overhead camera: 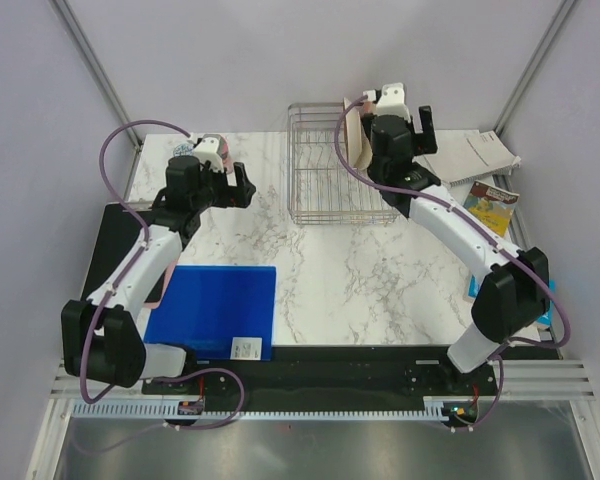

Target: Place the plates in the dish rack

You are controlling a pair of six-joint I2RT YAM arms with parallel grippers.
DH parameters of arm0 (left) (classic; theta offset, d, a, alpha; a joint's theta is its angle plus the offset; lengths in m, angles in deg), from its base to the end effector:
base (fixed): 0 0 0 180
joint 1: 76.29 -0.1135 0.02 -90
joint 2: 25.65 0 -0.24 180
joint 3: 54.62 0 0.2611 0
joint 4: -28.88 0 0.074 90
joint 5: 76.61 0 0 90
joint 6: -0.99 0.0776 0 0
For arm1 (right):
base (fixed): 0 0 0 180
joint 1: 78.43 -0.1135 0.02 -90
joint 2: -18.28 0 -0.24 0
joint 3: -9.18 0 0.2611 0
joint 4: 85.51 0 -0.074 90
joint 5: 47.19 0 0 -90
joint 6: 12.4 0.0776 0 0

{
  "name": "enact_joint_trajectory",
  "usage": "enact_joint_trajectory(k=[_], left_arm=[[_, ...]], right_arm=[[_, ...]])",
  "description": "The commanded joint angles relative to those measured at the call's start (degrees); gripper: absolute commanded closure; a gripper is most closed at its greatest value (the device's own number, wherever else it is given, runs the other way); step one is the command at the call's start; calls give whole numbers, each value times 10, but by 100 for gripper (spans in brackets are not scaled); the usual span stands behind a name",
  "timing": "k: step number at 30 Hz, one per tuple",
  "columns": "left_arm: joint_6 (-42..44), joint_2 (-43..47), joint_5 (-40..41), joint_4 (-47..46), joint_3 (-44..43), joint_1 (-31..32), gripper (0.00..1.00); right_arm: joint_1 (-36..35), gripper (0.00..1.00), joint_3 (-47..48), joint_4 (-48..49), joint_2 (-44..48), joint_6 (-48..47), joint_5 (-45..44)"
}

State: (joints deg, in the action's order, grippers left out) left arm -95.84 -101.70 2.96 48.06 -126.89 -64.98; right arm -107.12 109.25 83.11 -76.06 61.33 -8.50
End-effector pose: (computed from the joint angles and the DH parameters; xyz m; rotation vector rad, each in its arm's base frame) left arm 0.3513 -0.0846 0.2706 0.1971 1.9749 -0.3854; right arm 0.3974 0.1484 0.3668 0.0301 1.6639 -0.5791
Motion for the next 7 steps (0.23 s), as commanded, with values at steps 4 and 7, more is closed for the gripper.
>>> enact_joint_trajectory(k=[4,7], left_arm=[[65,-21,42,-8,-40,-3,0],[67,-26,49,-7,-53,-3,0]], right_arm=[[62,2,-92,-68,80,38,-28],[101,2,-87,-106,92,70,-5]])
